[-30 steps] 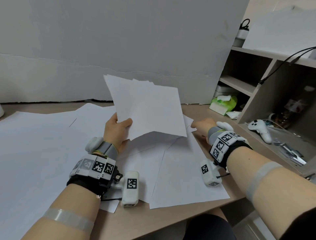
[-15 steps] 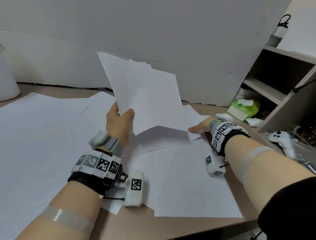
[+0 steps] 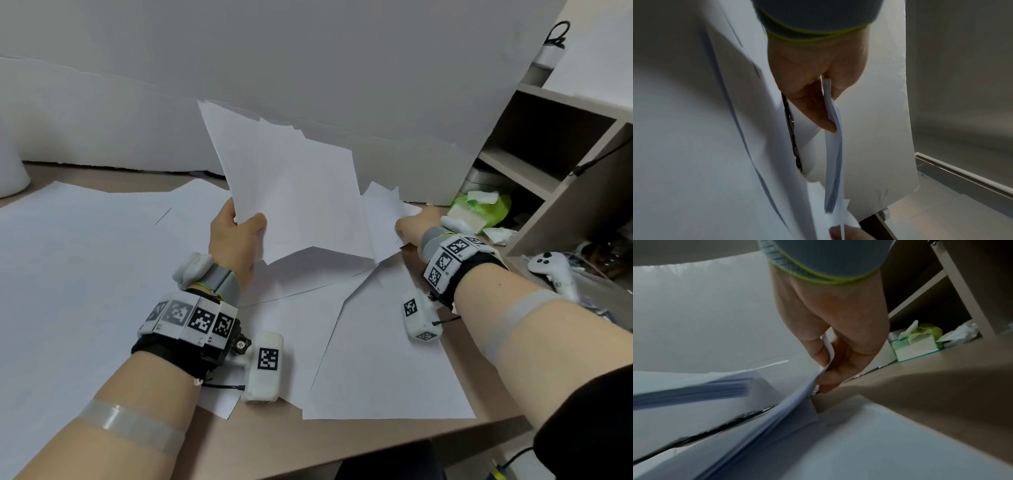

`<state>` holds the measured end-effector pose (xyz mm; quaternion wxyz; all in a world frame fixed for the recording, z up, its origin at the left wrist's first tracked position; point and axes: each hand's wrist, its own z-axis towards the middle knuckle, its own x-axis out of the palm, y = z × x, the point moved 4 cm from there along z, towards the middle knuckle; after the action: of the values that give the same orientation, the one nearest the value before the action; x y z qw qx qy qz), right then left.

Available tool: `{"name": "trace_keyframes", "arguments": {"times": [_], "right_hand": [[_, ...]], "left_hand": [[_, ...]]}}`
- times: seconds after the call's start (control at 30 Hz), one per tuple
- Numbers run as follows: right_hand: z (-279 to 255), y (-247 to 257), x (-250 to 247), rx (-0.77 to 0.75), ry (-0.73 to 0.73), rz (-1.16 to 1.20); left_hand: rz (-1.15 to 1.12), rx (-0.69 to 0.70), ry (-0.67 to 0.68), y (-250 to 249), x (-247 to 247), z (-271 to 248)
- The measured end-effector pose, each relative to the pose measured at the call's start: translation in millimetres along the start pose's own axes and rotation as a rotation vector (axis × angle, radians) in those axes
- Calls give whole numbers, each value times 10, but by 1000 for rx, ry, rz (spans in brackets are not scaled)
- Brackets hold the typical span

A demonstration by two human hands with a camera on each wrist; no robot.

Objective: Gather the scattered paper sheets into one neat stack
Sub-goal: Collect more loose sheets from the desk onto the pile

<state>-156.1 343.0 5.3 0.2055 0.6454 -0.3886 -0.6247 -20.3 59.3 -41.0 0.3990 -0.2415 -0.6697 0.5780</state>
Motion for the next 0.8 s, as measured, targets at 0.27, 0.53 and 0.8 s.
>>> {"name": "trace_keyframes", "arguments": {"times": [0.27, 0.53, 0.8], "right_hand": [[-229, 395, -541, -236, -333, 371], [-601, 802, -635, -447, -138, 608], [-874, 1210, -409, -518, 71, 892]], "left_hand": [[130, -116, 108, 64, 85, -84], [169, -164, 189, 103, 95, -94], [110, -243, 204, 221, 99, -34]]}}
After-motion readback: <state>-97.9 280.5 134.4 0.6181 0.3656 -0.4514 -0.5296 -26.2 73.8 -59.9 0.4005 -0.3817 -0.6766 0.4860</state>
